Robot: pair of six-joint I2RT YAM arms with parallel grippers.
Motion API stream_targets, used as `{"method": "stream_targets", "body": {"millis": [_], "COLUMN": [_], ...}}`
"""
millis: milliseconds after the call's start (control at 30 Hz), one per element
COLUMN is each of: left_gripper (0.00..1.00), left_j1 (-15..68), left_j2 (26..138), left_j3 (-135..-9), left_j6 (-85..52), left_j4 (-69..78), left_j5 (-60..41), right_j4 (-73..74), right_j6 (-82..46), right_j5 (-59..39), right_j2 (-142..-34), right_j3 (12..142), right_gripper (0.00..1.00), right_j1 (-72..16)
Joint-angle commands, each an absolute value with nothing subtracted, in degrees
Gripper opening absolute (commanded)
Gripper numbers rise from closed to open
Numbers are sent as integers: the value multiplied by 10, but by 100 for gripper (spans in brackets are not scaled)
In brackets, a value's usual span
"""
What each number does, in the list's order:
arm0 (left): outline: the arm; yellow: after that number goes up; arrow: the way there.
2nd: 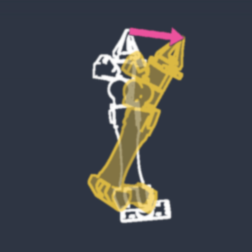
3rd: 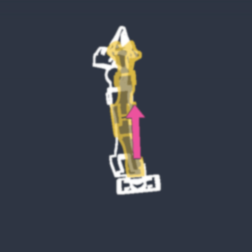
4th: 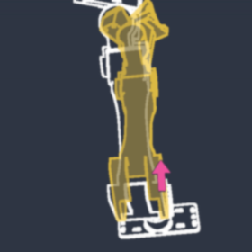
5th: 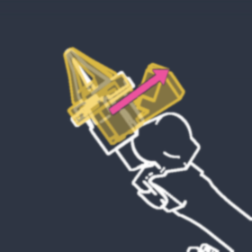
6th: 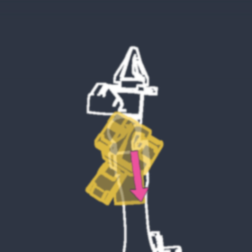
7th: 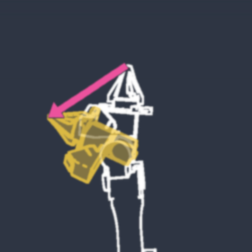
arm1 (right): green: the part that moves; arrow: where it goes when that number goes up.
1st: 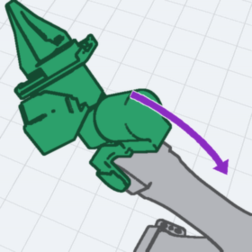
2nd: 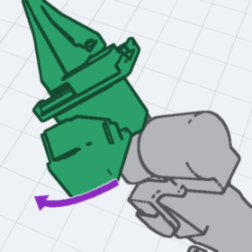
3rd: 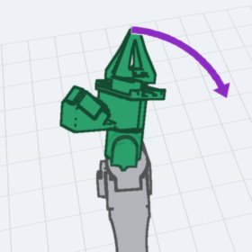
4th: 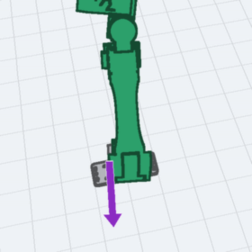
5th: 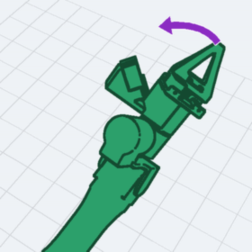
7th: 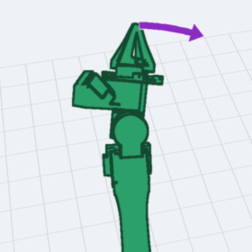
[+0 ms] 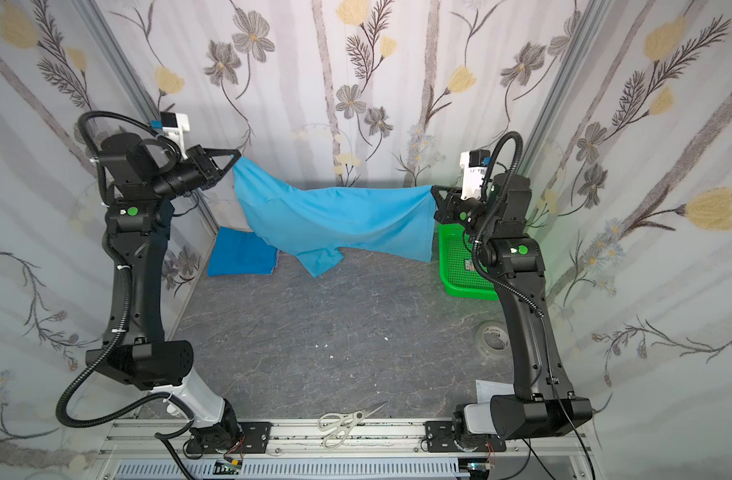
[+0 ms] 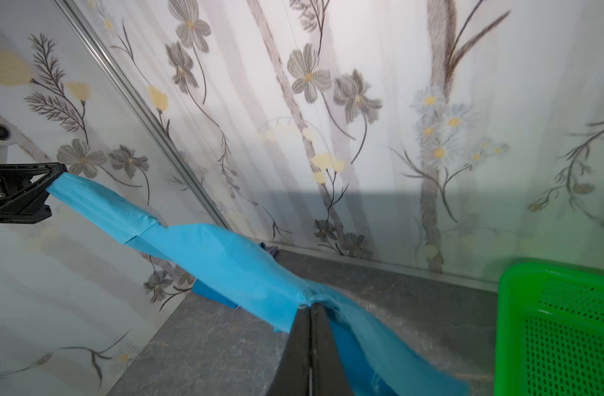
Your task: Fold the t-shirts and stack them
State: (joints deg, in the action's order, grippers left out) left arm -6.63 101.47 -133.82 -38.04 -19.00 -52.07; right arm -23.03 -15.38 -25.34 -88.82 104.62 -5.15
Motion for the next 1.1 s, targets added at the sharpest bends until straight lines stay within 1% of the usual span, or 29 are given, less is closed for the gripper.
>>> {"method": "stream_targets", "body": {"millis": [0,67,133,200,267,333,400,467,600,800,867,967,1067], "left_gripper": [0,0,0,0,0,0,0,0,0,0,0,0,0], "left_j1": [-67,-83,-103,-115,-118,-120,-122,-128,-130,-128,-124,-111,-100], "left_j2": [1043,1030,1023,1002,957,905,882,883,917,1031,1073,1142,1156], "left_j3": [-1471,-1472,-1468,-1450,-1413,-1380,-1387,-1397,-1384,-1374,-1395,-1473,-1476], "left_j6": [-410,-435,-482,-521,-512,-469,-424,-423,-443,-458,-455,-438,-438], "left_j4": [-162,-124,-84,-33,-11,-18,-66,-75,-67,-60,-71,-118,-103], "left_j5": [-529,-511,-528,-556,-558,-539,-514,-515,-528,-532,-536,-537,-533], "right_j4": [-217,-244,-275,-281,-266,-246,-227,-217,-207,-201,-201,-216,-233], "right_j6": [-146,-146,-147,-148,-149,-152,-166,-182,-214,-240,-241,-236,-228], "right_j5": [-261,-265,-276,-291,-303,-315,-324,-333,-341,-363,-367,-367,-366], "right_j2": [-890,-907,-933,-929,-919,-889,-885,-894,-943,-1047,-1080,-1131,-1165], "right_j3": [1121,1184,1238,1247,1234,1219,1212,1212,1213,1220,1225,1254,1291], "right_gripper": [0,0,0,0,0,0,0,0,0,0,0,0,0], "right_j1": [-51,-47,-42,-42,-42,-42,-42,-39,-30,-24,-24,-24,-24]}}
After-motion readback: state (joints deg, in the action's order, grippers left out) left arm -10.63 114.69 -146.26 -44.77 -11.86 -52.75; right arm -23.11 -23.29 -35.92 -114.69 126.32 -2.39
